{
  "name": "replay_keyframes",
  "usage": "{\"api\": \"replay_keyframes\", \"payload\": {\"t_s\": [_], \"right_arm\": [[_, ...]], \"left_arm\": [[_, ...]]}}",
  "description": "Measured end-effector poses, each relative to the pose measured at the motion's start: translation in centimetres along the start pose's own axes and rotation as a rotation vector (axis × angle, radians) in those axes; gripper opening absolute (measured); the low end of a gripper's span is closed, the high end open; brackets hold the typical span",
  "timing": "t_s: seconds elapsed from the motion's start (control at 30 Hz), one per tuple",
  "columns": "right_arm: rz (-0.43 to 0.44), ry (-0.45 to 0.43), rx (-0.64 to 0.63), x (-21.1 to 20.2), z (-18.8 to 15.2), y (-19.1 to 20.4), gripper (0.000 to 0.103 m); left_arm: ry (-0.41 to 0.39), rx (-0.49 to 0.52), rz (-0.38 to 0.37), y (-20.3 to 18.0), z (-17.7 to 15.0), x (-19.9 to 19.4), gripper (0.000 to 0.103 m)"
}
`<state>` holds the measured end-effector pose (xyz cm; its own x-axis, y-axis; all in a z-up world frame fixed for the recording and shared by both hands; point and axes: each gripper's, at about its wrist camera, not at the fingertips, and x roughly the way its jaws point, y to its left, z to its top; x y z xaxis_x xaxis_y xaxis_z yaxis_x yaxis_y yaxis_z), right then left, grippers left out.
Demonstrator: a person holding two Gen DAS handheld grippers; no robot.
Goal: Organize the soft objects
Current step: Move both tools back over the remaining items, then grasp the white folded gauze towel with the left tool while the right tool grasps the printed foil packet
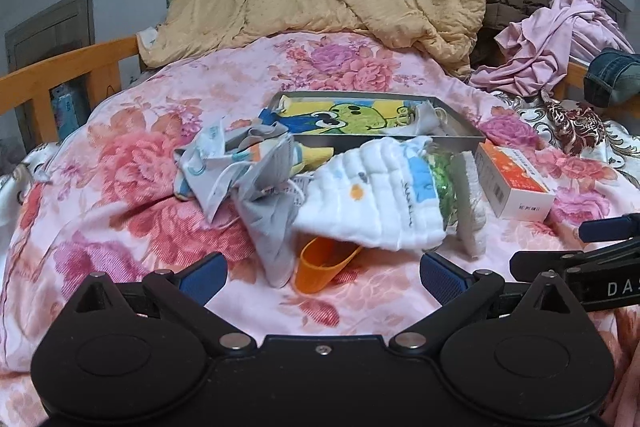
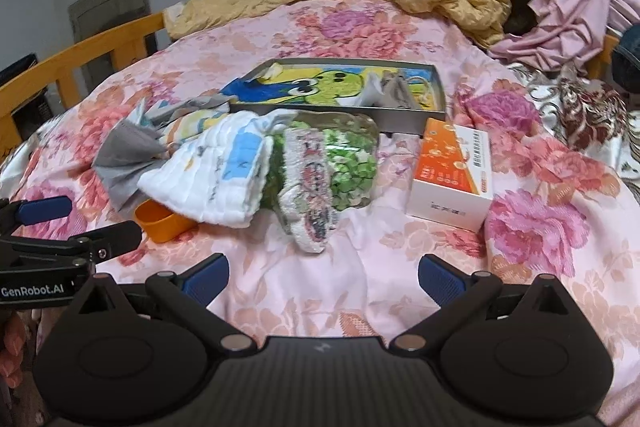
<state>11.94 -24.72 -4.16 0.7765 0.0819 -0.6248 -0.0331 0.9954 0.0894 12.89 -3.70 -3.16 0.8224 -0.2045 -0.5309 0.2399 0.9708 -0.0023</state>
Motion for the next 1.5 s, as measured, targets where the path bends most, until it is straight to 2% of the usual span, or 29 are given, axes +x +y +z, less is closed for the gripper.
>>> {"api": "replay_keyframes", "payload": {"t_s": [0.2, 0.5, 0.67, 0.8, 1.03, 1.3, 1.43, 1.5], "right_arm": [[-0.016, -0.018, 0.037, -0.1, 0.1, -0.6, 0.103], [-0.054, -0.031, 0.061, 0.2, 0.4, -0.8, 0.103], [-0.014, -0.046, 0.074, 0.1, 0.6, -1.0, 0.103], [0.012, -0.070, 0.056, 0.0, 0.8, -0.8, 0.102], [0.034, -0.070, 0.005, 1.2, 1.8, -0.6, 0.095], [0.080, -0.032, -0.095, 3.4, 3.4, -0.3, 0.082], [0.093, -0.005, -0.124, 4.9, 4.3, -0.7, 0.072], [0.097, 0.003, -0.147, 5.4, 4.5, -0.7, 0.070]], "left_arm": [[-0.025, 0.045, -0.018, -0.2, 1.6, 0.6, 0.102], [-0.028, 0.047, -0.141, -0.4, 4.3, 2.1, 0.102], [-0.021, 0.027, -0.209, -0.9, 5.3, 2.9, 0.102], [0.013, 0.025, -0.226, -1.4, 5.9, 4.2, 0.102], [0.068, 0.002, -0.236, -0.6, 6.4, 7.0, 0.099], [0.155, -0.005, -0.270, 0.4, 7.3, 9.7, 0.097], [0.195, -0.034, -0.292, 0.5, 7.2, 10.6, 0.096], [0.205, -0.028, -0.295, 0.4, 7.0, 10.9, 0.095]]}}
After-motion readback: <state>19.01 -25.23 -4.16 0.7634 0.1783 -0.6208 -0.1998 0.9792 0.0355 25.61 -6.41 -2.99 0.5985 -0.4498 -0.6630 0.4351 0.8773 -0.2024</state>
